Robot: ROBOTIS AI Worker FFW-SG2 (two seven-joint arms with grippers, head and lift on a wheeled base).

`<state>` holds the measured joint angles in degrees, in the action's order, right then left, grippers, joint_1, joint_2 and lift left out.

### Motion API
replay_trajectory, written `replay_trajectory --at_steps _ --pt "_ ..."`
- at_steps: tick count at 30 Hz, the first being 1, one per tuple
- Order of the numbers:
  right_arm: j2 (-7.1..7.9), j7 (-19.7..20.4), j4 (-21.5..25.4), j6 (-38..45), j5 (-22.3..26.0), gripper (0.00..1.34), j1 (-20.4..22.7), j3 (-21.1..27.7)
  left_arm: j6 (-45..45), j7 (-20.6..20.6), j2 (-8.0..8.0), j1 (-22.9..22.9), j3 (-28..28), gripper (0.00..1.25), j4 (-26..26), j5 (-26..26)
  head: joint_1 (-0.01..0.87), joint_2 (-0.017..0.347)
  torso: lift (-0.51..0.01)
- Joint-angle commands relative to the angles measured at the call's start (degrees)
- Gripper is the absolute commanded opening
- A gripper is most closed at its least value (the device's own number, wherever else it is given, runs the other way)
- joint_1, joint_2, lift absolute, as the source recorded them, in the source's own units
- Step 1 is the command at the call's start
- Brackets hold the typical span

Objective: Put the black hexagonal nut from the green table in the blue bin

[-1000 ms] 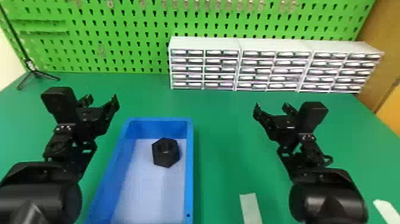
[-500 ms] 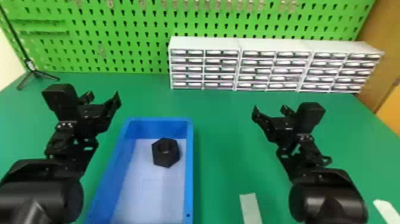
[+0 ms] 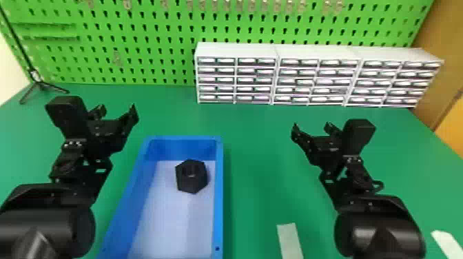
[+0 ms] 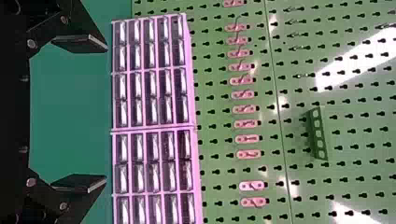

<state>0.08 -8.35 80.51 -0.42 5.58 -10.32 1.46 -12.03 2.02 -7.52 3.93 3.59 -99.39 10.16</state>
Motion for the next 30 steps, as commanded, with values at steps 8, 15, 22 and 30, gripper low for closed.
replay_trajectory --at_steps 8,15,22,30 --pt "0.01 0.00 0.08 0.42 -0.22 1.04 -0.05 -0.31 -0.01 0.00 -0.04 0.12 0.02 0.88 0.07 0.04 0.686 0.028 -0.096" --pt "0.01 0.00 0.08 0.42 0.13 1.04 0.03 0.13 -0.01 0.00 -0.04 0.38 -0.33 0.88 0.07 -0.22 0.686 0.028 -0.096" --pt "0.09 0.00 0.08 0.42 0.22 1.04 -0.05 0.13 0.08 0.00 0.05 0.03 -0.16 0.88 0.16 -0.05 0.686 0.028 -0.096" --pt "-0.08 0.00 0.08 0.42 0.31 1.04 0.03 0.30 0.61 0.00 0.05 0.29 -0.07 0.88 0.07 0.04 0.686 0.028 -0.096"
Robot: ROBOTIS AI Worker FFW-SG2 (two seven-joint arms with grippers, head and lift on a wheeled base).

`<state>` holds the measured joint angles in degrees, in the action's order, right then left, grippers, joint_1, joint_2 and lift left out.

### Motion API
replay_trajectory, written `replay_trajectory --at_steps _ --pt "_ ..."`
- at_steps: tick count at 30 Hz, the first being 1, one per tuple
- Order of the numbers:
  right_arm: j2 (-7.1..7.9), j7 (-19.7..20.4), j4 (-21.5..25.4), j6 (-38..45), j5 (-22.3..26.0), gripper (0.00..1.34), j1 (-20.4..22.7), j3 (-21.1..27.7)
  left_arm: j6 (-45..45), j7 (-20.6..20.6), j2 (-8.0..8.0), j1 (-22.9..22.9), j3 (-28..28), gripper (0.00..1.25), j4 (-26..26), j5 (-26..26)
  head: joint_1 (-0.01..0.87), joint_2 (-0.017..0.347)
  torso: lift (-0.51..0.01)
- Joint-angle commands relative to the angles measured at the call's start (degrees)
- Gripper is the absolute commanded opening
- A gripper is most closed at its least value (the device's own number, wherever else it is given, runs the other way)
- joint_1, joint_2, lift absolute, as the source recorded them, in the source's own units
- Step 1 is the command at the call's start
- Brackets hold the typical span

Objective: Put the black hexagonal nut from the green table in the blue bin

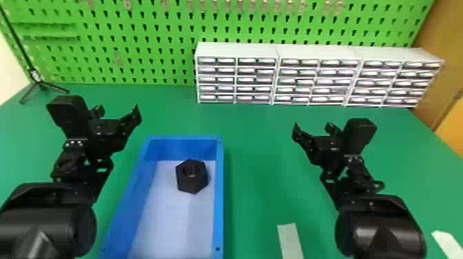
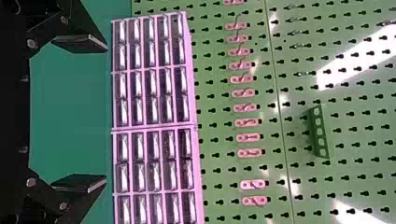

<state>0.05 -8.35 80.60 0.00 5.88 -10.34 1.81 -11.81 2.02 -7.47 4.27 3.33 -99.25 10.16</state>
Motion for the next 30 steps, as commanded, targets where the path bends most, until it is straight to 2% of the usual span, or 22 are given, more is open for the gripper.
replay_trajectory --at_steps 1,30 --pt "-0.05 0.00 0.00 0.00 0.10 1.04 -0.03 -0.05 0.38 0.00 0.00 -0.14 0.27 0.88 0.02 0.03 0.686 0.028 -0.096" --pt "-0.10 0.00 0.08 0.00 -0.08 1.04 0.32 1.62 0.38 0.00 0.00 -0.32 0.01 0.88 0.02 -0.06 0.686 0.028 -0.096"
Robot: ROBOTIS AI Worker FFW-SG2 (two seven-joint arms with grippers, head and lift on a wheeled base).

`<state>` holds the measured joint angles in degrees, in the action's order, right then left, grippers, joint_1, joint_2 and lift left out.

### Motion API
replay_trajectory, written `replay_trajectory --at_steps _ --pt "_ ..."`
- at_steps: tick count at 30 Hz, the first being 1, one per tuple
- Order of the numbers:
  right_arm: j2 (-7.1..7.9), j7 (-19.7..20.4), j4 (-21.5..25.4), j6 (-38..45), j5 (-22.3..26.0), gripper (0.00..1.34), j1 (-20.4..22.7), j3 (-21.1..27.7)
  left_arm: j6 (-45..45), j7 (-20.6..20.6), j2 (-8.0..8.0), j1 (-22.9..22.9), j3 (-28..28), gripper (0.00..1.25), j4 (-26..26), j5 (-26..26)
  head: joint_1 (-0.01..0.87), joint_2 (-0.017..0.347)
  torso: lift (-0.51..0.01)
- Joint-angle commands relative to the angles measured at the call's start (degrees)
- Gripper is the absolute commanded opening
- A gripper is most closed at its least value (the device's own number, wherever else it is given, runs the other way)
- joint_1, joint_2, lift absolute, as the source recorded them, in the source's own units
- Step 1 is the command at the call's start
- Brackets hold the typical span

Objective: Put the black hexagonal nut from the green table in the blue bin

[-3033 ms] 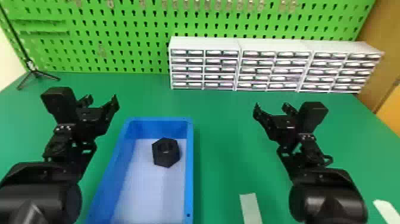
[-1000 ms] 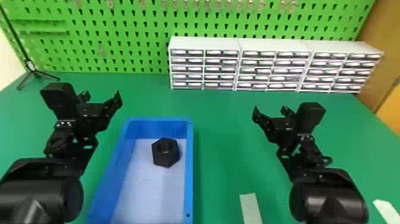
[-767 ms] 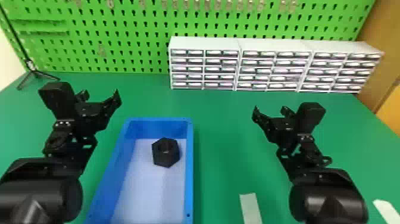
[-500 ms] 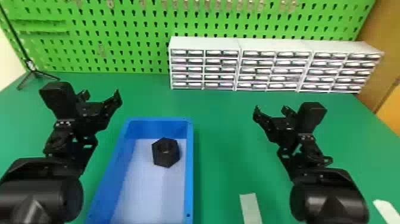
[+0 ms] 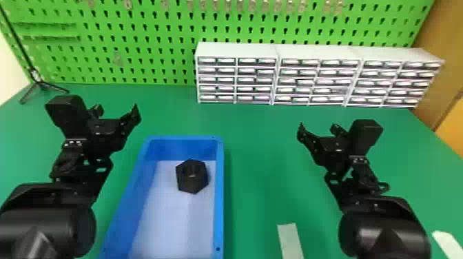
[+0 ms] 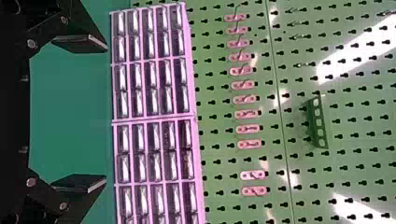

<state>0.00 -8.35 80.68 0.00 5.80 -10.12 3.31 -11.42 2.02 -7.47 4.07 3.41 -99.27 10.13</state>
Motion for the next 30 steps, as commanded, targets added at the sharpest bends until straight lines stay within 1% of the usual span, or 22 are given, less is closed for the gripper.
replay_trajectory --at_steps 1,30 --pt "-0.05 0.00 0.00 0.00 0.00 1.04 0.10 0.03 0.00 0.00 0.00 -0.20 -0.07 0.88 0.04 -0.02 0.686 0.028 -0.096" --pt "0.18 0.00 -0.08 0.00 0.17 1.04 0.18 0.82 -0.18 0.00 0.00 -0.12 -0.51 0.88 0.04 0.07 0.686 0.028 -0.096"
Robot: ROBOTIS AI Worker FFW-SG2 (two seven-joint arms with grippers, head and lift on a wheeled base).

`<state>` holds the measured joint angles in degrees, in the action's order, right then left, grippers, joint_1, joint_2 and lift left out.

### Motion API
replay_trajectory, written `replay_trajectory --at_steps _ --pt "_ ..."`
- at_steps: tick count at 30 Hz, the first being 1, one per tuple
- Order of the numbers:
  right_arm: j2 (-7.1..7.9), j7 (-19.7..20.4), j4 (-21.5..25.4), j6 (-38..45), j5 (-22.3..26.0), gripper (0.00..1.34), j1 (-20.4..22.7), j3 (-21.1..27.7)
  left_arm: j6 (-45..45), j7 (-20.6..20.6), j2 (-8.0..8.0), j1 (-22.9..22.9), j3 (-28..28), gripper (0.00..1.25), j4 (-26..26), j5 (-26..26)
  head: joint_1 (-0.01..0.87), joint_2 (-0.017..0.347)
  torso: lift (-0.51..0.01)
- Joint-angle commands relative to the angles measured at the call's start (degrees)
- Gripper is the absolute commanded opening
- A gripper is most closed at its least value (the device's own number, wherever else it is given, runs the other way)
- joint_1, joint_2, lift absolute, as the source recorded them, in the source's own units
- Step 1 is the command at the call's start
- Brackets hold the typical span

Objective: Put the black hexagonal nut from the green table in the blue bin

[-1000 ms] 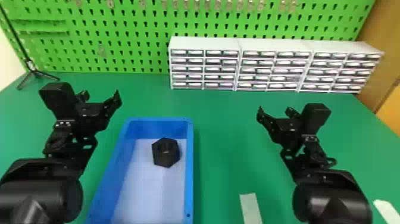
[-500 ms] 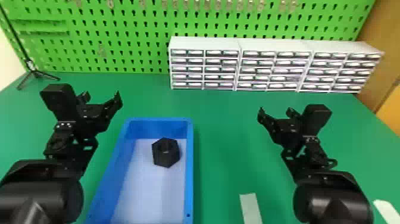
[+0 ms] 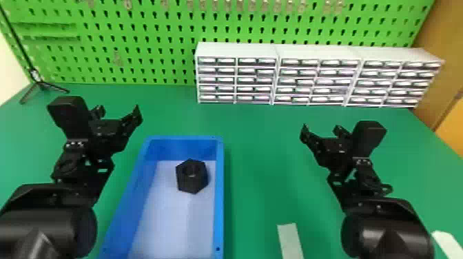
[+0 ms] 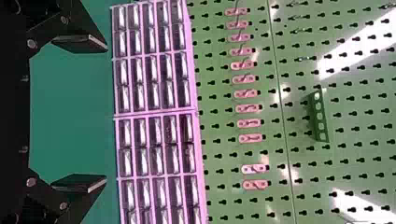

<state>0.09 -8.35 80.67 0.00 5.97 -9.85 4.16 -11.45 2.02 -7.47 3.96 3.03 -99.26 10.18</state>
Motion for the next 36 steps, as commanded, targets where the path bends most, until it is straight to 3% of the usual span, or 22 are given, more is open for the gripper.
replay_trajectory --at_steps 1,29,36 --pt "0.09 0.00 0.01 0.00 0.01 1.04 -0.08 -0.03 -0.15 0.00 0.00 0.00 -0.13 0.88 0.03 0.01 0.686 0.028 -0.096" --pt "0.70 0.00 0.01 0.97 0.09 1.04 0.01 -0.82 -0.23 0.00 0.00 0.00 0.04 0.88 0.03 -0.07 0.686 0.028 -0.096" --pt "0.26 0.00 0.19 0.97 -0.70 1.04 0.01 -0.73 -0.23 0.00 0.00 -0.26 0.22 0.88 0.03 0.10 0.686 0.028 -0.096"
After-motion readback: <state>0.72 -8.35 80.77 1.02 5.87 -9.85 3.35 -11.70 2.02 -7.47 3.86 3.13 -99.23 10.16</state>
